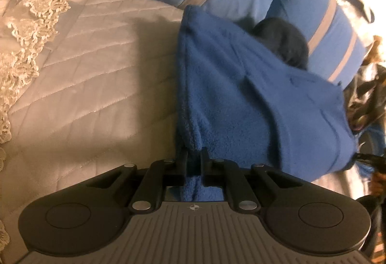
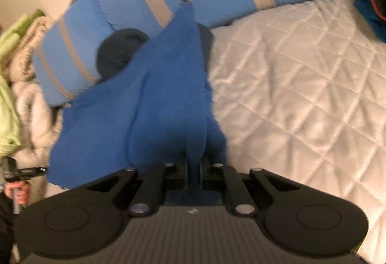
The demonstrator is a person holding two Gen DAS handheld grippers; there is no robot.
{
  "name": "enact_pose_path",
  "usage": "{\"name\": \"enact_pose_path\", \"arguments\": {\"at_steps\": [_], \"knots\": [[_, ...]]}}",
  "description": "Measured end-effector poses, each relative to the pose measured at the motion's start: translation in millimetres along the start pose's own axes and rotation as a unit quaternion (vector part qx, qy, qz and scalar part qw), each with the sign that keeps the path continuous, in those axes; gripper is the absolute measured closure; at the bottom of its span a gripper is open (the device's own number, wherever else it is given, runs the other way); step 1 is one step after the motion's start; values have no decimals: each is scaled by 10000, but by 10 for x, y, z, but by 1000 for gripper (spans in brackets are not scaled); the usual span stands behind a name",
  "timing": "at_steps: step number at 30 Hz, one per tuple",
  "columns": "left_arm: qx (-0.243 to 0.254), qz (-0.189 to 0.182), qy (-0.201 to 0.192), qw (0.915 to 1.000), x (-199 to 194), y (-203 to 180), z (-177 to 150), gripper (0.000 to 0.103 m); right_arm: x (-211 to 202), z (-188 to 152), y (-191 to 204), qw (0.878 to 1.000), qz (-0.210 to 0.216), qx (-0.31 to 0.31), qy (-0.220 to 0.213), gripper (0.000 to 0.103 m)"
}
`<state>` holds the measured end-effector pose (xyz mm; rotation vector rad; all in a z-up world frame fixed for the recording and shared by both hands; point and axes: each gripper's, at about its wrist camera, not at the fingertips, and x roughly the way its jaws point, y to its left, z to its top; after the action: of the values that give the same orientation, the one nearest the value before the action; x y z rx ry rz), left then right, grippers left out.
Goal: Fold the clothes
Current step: 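Lift the held jacket edge with both tools and fold it over, then lay the jacket flat and open both tools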
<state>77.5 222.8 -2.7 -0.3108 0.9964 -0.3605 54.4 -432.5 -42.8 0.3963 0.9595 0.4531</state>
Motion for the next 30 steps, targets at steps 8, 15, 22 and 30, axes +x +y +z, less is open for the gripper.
{"name": "enact_pose_path", "arguments": {"at_steps": [8, 15, 22, 30], "knots": [[-54, 987, -428, 9942, -286, -155, 6, 38, -320, -53, 349, 9926, -861, -824, -248, 5], [341, 809, -785, 9930, -553, -581, 40, 28, -474, -105, 892, 9846, -777, -1454, -588, 3], [716, 956, -621, 9909, -199, -1246, 201, 28, -39, -28, 1483, 9816, -1009, -1543, -506, 3], [626, 1289, 418, 9888, 729, -1334, 55, 19, 812, -176, 1588, 9689, -1713, -1766, 245, 1]]}}
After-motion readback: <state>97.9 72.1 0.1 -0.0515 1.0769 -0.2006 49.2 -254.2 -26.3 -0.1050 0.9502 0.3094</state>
